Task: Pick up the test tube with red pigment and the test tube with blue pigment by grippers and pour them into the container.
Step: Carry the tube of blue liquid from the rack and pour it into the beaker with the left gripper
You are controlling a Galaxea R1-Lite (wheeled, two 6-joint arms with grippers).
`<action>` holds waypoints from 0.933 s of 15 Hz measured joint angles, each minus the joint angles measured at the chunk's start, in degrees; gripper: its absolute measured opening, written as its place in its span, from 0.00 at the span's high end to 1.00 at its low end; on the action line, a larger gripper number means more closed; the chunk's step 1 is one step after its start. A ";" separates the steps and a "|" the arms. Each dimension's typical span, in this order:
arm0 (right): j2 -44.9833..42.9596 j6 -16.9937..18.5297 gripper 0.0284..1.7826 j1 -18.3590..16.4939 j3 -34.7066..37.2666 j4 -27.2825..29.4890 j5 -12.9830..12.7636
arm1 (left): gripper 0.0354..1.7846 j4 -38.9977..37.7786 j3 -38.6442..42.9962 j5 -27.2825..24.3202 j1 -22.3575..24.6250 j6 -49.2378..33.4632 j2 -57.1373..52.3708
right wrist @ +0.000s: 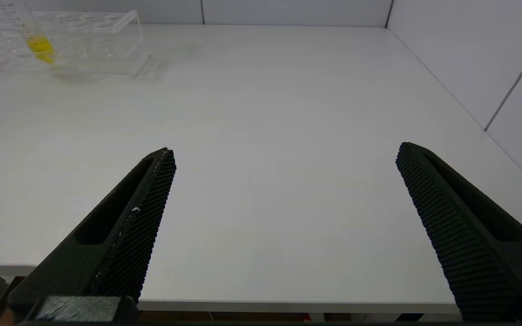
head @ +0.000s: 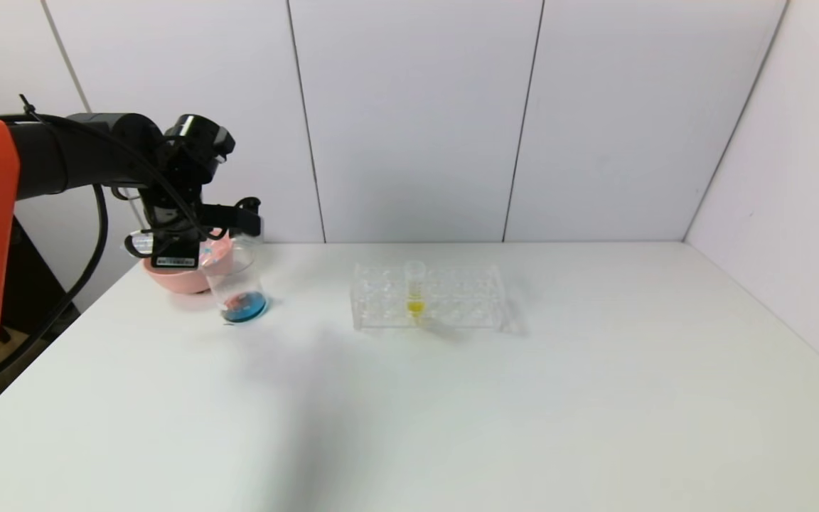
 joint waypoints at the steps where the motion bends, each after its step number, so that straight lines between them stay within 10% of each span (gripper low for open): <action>1: 0.00 0.00 0.00 0.00 0.00 0.00 0.00 | 0.75 0.00 0.00 0.11 -0.09 -0.02 0.00; 14: 0.00 0.00 0.00 0.00 0.00 0.00 0.00 | 0.75 0.04 0.00 3.84 -0.55 0.27 0.24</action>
